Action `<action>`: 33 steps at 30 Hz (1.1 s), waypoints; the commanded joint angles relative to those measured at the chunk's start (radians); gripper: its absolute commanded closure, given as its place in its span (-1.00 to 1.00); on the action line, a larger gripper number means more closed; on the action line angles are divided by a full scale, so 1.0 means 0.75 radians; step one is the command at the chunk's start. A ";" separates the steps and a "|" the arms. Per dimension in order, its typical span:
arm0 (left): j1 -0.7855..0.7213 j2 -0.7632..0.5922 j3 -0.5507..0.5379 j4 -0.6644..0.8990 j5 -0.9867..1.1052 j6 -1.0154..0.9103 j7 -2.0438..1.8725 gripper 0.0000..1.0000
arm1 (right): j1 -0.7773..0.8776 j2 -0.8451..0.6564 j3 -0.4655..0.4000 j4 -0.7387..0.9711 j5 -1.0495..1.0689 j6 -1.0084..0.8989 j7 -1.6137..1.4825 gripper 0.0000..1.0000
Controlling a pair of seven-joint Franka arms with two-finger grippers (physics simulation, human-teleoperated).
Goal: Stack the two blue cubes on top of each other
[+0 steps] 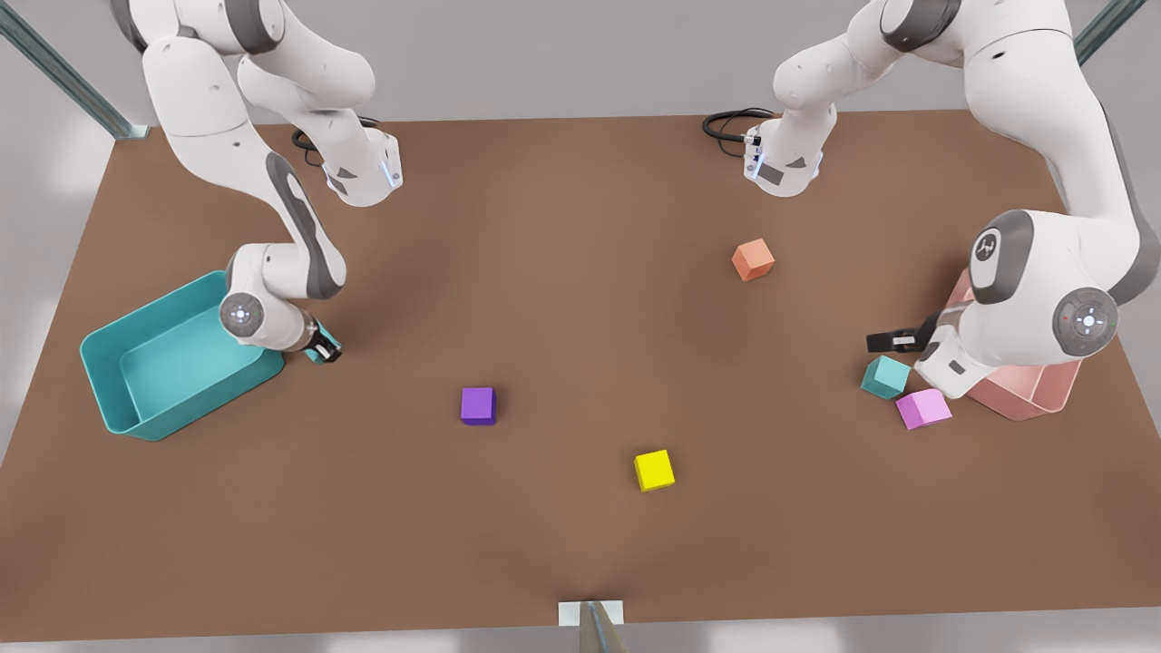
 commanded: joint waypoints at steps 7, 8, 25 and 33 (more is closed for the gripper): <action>0.087 0.029 0.010 -0.002 0.066 0.016 -0.097 -1.00 | 0.143 0.019 0.004 0.278 0.169 -0.369 0.007 -0.03; 0.073 0.023 0.075 -0.013 0.066 0.050 -0.101 -1.00 | 0.186 0.017 0.004 0.321 0.229 -0.410 0.009 -0.03; -0.154 0.000 0.605 -0.784 -0.239 1.218 -1.062 -1.00 | 1.217 0.727 0.000 1.405 0.409 -0.211 1.342 -0.08; -0.144 0.070 0.605 -0.831 -0.237 1.224 -1.058 -1.00 | 1.239 0.851 -0.012 1.460 0.356 -0.099 1.436 -0.92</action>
